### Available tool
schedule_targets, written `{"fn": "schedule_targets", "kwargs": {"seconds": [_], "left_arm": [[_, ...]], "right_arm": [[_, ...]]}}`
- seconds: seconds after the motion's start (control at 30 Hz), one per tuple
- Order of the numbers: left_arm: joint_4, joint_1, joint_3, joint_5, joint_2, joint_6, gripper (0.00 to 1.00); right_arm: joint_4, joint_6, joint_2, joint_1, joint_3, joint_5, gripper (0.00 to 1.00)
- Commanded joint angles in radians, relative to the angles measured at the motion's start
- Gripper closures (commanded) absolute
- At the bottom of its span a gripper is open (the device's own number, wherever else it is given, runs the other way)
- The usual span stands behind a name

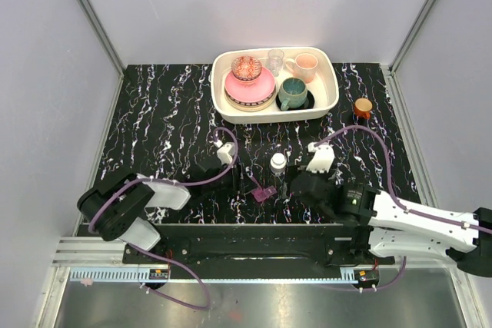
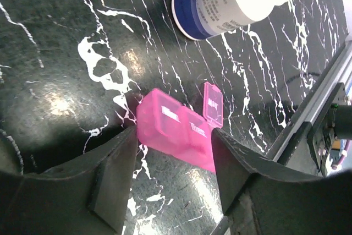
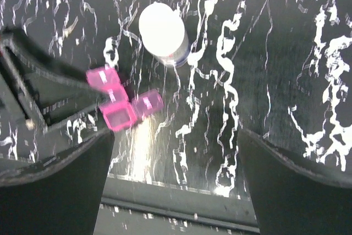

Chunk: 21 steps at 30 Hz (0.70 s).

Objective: Sort the pills into containers

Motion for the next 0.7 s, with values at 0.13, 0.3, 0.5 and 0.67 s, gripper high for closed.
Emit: {"fn": "schedule_targets", "kwargs": {"seconds": [0.13, 0.3, 0.5, 0.67], "left_arm": [[-0.233, 0.004, 0.029, -0.124, -0.226, 0.062, 0.27], [-0.376, 0.004, 0.013, -0.151, -0.366, 0.059, 0.22], [-0.515, 0.004, -0.024, -0.181, -0.574, 0.044, 0.21], [-0.574, 0.004, -0.046, -0.185, -0.702, 0.033, 0.21]], "right_arm": [[0.029, -0.183, 0.091, -0.253, 0.177, -0.150, 0.00], [0.036, -0.273, 0.225, -0.333, 0.281, -0.252, 0.00], [0.073, -0.292, 0.414, -0.378, 0.343, -0.333, 0.00], [0.119, -0.313, 0.542, -0.408, 0.369, -0.358, 0.00]]}}
